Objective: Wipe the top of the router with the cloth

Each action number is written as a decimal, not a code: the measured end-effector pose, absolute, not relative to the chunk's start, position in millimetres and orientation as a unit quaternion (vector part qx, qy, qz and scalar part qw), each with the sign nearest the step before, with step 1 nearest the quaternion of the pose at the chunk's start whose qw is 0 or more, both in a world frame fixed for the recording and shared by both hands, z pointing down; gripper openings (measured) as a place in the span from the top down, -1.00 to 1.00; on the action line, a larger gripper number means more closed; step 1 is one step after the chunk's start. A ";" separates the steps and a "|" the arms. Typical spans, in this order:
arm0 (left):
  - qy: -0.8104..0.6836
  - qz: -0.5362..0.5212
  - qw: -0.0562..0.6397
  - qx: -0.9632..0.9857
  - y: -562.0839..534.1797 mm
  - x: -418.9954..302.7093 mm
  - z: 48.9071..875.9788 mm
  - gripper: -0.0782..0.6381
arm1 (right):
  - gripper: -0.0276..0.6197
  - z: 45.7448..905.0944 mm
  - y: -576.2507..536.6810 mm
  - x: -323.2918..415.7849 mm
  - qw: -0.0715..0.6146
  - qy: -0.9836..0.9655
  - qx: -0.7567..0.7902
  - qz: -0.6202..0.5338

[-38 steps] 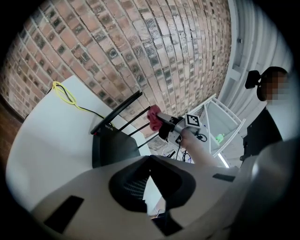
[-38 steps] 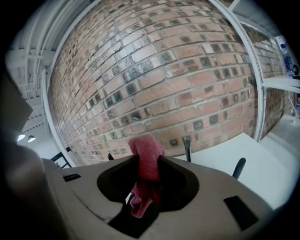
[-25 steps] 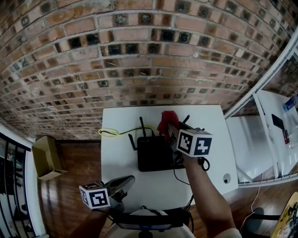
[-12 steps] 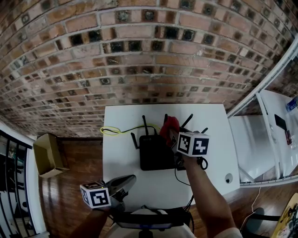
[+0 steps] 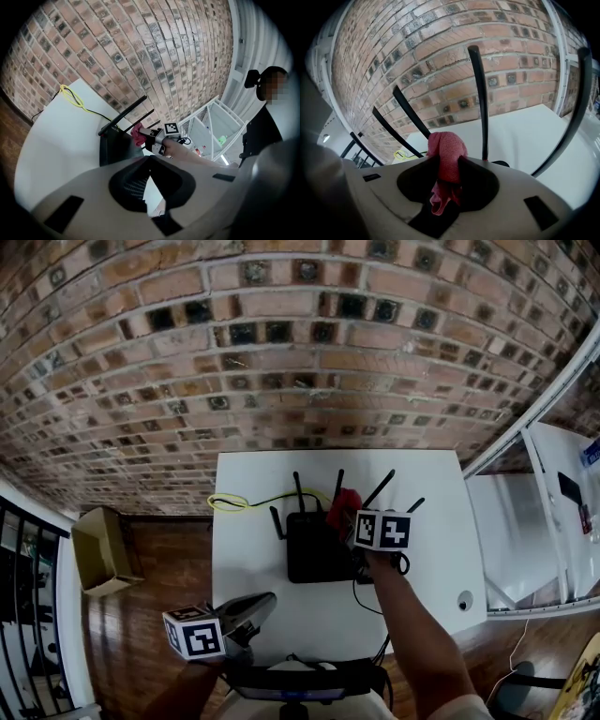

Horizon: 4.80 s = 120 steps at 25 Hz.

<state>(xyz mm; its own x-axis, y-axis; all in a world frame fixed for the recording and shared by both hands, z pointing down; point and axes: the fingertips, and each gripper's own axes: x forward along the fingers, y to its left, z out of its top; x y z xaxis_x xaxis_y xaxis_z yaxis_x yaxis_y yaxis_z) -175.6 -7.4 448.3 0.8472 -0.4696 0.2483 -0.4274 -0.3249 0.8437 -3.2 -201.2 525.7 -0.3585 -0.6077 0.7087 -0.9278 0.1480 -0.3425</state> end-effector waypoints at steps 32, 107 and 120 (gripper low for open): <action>-0.253 -0.029 0.515 0.819 -17.7 -92.7 432.5 0.72 | 0.48 376.5 -220.2 26.9 0.022 -0.773 0.525 0.356; -0.227 0.013 0.519 0.824 -15.6 -71.3 435.3 0.72 | 0.48 386.6 -208.2 112.8 -0.027 -0.693 0.622 0.363; -0.233 -0.004 0.520 0.822 -22.1 -85.1 438.0 0.72 | 0.48 422.9 -212.1 92.3 -0.010 -0.681 0.605 0.412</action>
